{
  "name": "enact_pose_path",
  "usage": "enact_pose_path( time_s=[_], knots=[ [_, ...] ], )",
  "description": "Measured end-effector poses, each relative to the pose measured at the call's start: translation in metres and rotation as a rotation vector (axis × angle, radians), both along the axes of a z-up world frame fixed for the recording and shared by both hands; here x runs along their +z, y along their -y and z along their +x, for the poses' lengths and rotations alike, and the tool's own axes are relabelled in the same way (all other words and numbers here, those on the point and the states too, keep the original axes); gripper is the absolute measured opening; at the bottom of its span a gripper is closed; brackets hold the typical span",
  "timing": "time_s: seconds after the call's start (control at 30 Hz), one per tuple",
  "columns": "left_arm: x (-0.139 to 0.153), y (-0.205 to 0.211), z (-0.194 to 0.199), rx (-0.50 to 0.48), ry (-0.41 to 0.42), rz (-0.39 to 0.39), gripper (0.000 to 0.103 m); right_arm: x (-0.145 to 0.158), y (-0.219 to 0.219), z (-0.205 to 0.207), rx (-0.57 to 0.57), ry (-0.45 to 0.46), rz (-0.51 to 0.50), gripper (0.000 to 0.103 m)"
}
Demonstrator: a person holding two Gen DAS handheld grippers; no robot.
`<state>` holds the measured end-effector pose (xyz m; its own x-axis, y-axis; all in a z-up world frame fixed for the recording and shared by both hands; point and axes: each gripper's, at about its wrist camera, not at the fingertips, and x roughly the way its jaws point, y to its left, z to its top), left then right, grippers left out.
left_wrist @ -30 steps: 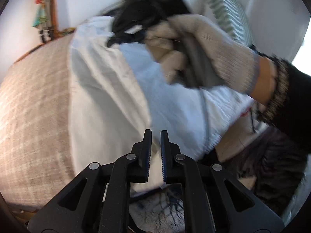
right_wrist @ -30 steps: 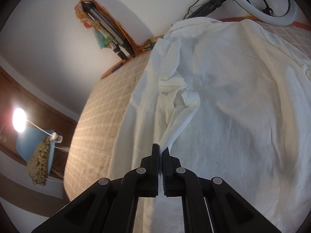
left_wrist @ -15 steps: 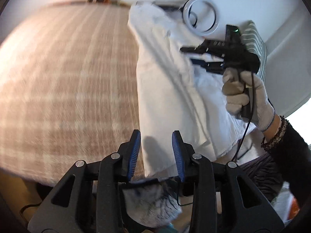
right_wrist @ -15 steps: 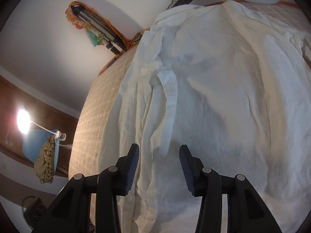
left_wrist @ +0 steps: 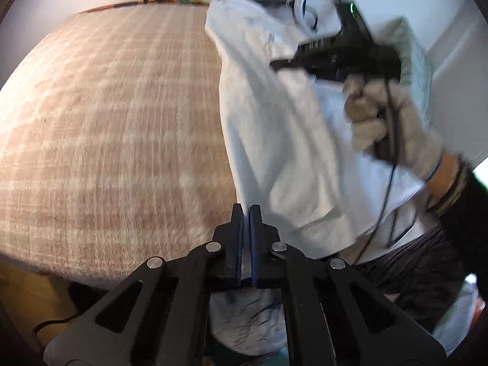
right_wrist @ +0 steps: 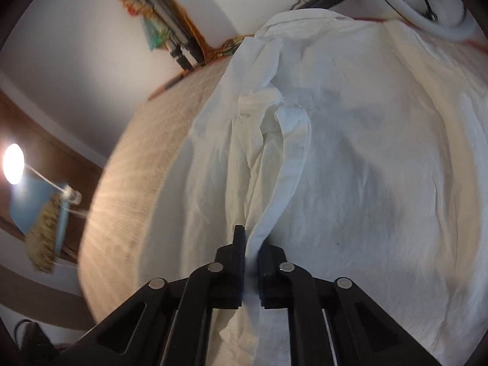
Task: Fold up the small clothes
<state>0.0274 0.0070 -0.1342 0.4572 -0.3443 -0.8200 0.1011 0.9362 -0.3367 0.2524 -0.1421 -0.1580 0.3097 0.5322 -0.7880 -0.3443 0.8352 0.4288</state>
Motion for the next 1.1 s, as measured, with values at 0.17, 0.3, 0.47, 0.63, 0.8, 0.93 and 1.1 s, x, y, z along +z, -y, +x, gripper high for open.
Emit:
enact_pose_path(
  time_s=[0.17,0.3,0.47,0.63,0.8,0.93,1.1],
  knots=[
    [0.006,-0.005,-0.009,0.008,0.037,0.025,0.002,0.005,-0.002,0.002,-0.008,-0.001,-0.018,0.017],
    [0.015,-0.005,-0.014,0.001,0.078,0.098,0.005,0.020,0.002,-0.003,0.013,-0.005,-0.011,0.051],
    [0.038,-0.008,-0.016,0.031,0.168,0.132,0.006,0.041,0.023,-0.015,-0.013,0.058,-0.036,0.060],
    [0.056,-0.002,-0.006,0.036,0.245,0.139,0.006,0.054,0.053,-0.023,-0.064,0.064,0.025,0.060],
    [0.057,0.022,0.019,-0.002,0.259,0.123,0.006,0.066,0.074,-0.038,-0.081,0.102,0.058,0.060],
    [0.050,0.037,0.051,-0.001,0.211,0.093,0.006,0.070,0.083,-0.045,-0.081,0.113,0.065,0.056],
    [0.041,0.034,0.089,0.072,0.190,0.078,0.006,0.069,0.091,-0.048,-0.074,0.109,0.076,0.049]
  ],
)
